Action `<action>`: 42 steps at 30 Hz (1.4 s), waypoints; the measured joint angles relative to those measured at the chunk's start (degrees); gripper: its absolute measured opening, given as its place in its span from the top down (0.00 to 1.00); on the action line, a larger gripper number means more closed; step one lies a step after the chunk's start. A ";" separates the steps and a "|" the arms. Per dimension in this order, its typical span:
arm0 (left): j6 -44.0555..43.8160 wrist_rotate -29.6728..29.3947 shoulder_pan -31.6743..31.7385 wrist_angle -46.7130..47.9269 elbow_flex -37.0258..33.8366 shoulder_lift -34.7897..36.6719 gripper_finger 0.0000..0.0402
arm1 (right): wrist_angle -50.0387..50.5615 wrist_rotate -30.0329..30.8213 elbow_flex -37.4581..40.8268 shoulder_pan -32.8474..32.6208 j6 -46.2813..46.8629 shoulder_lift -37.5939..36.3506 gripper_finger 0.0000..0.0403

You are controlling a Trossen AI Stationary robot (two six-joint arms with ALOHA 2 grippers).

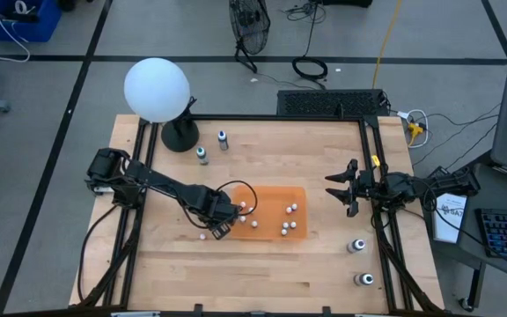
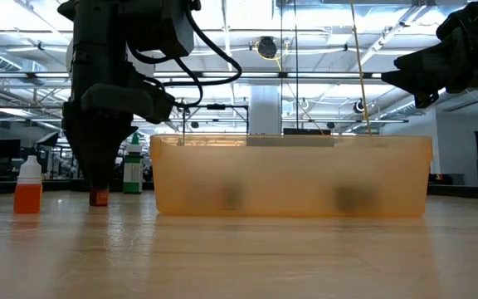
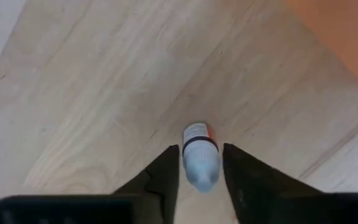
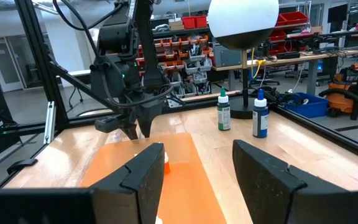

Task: Pick & Place food coloring
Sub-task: Put the small pink food coloring bottle into the container

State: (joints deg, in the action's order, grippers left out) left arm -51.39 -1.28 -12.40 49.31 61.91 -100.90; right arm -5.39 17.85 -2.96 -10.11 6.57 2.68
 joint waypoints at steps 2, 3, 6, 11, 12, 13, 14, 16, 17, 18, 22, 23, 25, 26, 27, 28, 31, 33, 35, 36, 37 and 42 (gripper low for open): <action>0.70 -0.04 0.00 -0.01 0.00 0.00 0.78 | 0.00 0.01 0.00 0.00 0.00 0.00 0.56; 1.22 -0.21 -0.01 -0.08 0.02 0.00 0.82 | 0.00 0.01 0.00 0.00 0.00 0.00 0.56; 2.89 -1.23 -0.02 -0.20 0.09 0.00 0.85 | 0.00 0.01 0.00 0.00 0.00 0.00 0.56; 6.25 -2.08 -0.04 1.21 3.53 0.55 0.85 | 0.00 0.00 0.01 0.00 0.00 0.00 0.56; 7.10 -2.26 -0.11 2.25 5.26 0.54 0.85 | 0.00 0.00 0.00 0.00 0.00 0.00 0.56; 8.01 -2.46 -0.18 3.93 7.35 0.50 0.85 | 0.00 0.01 0.00 0.00 0.00 -0.01 0.56; 8.80 -3.07 -0.32 6.07 9.69 0.48 0.85 | 0.00 0.00 0.00 0.00 -0.01 -0.01 0.56; 10.52 -4.51 -0.59 8.96 14.54 0.56 0.85 | 0.00 0.00 0.00 0.00 0.00 0.00 0.56; 11.61 -5.02 -0.59 9.58 16.72 0.59 0.85 | 0.00 0.00 0.00 0.00 0.00 -0.01 0.55; 12.62 -5.30 -0.60 9.92 18.80 0.58 0.85 | 0.00 0.00 0.00 0.00 0.00 0.00 0.55; 15.66 -6.69 -0.59 10.42 25.12 0.59 0.85 | 0.00 0.02 0.00 0.00 -0.01 -0.01 0.55; 16.44 -6.69 -0.59 10.23 26.06 0.13 0.85 | 0.01 0.00 0.01 0.00 0.00 -0.01 0.56; 17.41 -6.41 -0.59 10.25 26.53 -0.48 0.85 | 0.01 0.01 0.01 0.00 0.00 -0.01 0.56; 17.74 -6.02 -0.59 9.93 26.51 -1.25 0.85 | 0.00 0.02 0.01 0.00 -0.01 -0.01 0.56; 17.88 -5.60 -0.59 9.38 26.51 -2.09 0.85 | 0.00 0.00 0.00 0.00 0.00 0.00 0.56; 17.92 -4.73 -0.64 9.01 26.51 -2.75 0.85 | 0.00 0.01 0.00 0.00 0.00 -0.01 0.56; 18.83 -1.98 -1.02 7.56 26.49 -5.79 0.85 | 0.00 0.02 0.00 0.00 -0.01 0.00 0.56; 19.72 0.61 -1.27 6.70 26.49 -7.92 0.85 | -0.31 0.01 0.01 0.00 -0.01 0.02 0.56; 20.19 2.66 -1.61 6.11 26.49 -9.74 0.85 | -0.12 0.01 0.01 0.00 -0.01 0.07 0.56; 20.29 3.08 -1.67 6.02 26.49 -10.55 0.85 | -0.02 0.01 0.00 0.00 -0.01 0.11 0.56; 20.32 3.37 -1.73 6.09 26.49 -11.28 0.85 | -0.10 0.02 0.00 0.00 0.00 0.18 0.56; 20.46 4.72 -1.66 6.53 26.46 -13.57 0.85 | -0.01 0.02 0.02 0.00 0.00 0.25 0.55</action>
State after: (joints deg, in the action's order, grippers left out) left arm -30.93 3.44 -14.06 55.84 88.37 -114.47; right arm -5.39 17.87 -2.94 -10.11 6.57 2.93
